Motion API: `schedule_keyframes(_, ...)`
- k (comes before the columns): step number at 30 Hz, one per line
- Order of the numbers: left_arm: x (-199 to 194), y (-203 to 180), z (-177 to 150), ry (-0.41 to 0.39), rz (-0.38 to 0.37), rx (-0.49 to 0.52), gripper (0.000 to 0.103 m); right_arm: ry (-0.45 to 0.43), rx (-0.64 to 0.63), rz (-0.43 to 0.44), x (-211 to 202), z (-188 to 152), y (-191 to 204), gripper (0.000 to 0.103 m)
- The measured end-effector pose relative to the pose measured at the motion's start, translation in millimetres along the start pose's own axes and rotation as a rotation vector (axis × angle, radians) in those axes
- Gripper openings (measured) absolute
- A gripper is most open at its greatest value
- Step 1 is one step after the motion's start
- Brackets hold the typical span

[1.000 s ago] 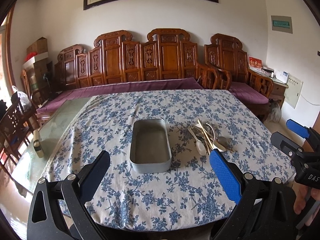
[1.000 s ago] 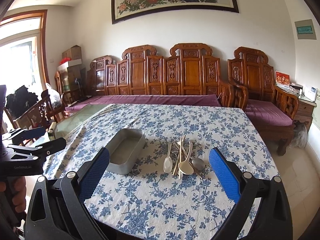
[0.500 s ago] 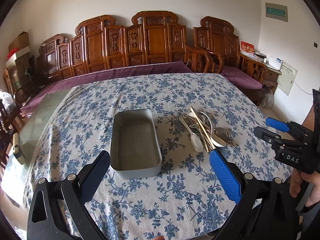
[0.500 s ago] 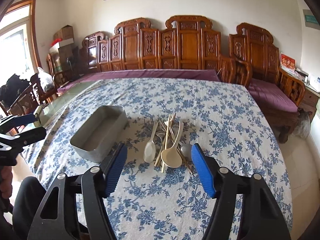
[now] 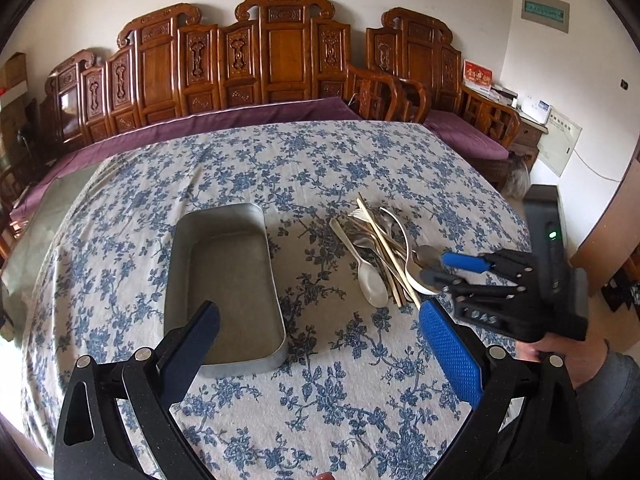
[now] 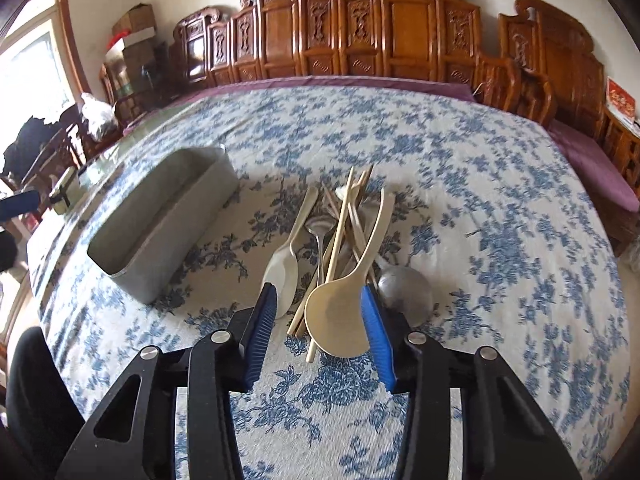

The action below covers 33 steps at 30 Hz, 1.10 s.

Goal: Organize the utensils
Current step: 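Move the right tool to the pile and grasp a white plastic spoon, then grasp another white plastic spoon with the left tool while the right tool lifts its spoon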

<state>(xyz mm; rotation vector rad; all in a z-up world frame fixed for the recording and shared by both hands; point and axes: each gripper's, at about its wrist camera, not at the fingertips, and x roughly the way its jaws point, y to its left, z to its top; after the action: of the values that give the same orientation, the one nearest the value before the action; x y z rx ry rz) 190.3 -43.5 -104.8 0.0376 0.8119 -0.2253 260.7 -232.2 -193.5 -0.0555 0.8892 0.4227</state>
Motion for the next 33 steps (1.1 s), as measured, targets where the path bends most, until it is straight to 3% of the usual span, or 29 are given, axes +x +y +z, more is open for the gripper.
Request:
schedule_keyframes(6, 24.8, -2.8, -1.8, 0.048, -0.018, -0.011, 0.096, 0.081, -0.027, 0.010, 33.8, -12.6, -6.7, 0.034)
schedule_keyframes(10, 40.2, -10.2, 0.4, 0.067, -0.032, -0.005, 0.096, 0.106, -0.048, 0.030, 37.1, -16.8, -10.4, 0.032)
schedule_keyframes(13, 52.3, -20.5, 3.8, 0.074, -0.033, 0.010, 0.096, 0.097, -0.063, 0.049, 31.5, -18.7, -11.2, 0.018)
schedule_keyframes(16, 65.3, -29.8, 6.3, 0.088, -0.031, 0.021, 0.094, 0.075, -0.068, 0.063, 22.8, -16.4, -14.4, 0.011)
schedule_keyframes(21, 89.5, -36.0, 7.6, 0.121, -0.022, 0.025, 0.086, 0.044, -0.030, 0.091, 12.0, -11.9, -29.1, 0.004)
schedule_keyframes(33, 161.9, -34.7, 6.6, 0.240, -0.035, -0.039, 0.059, -0.039, 0.021, 0.092, -8.2, -2.3, -54.2, 0.004)
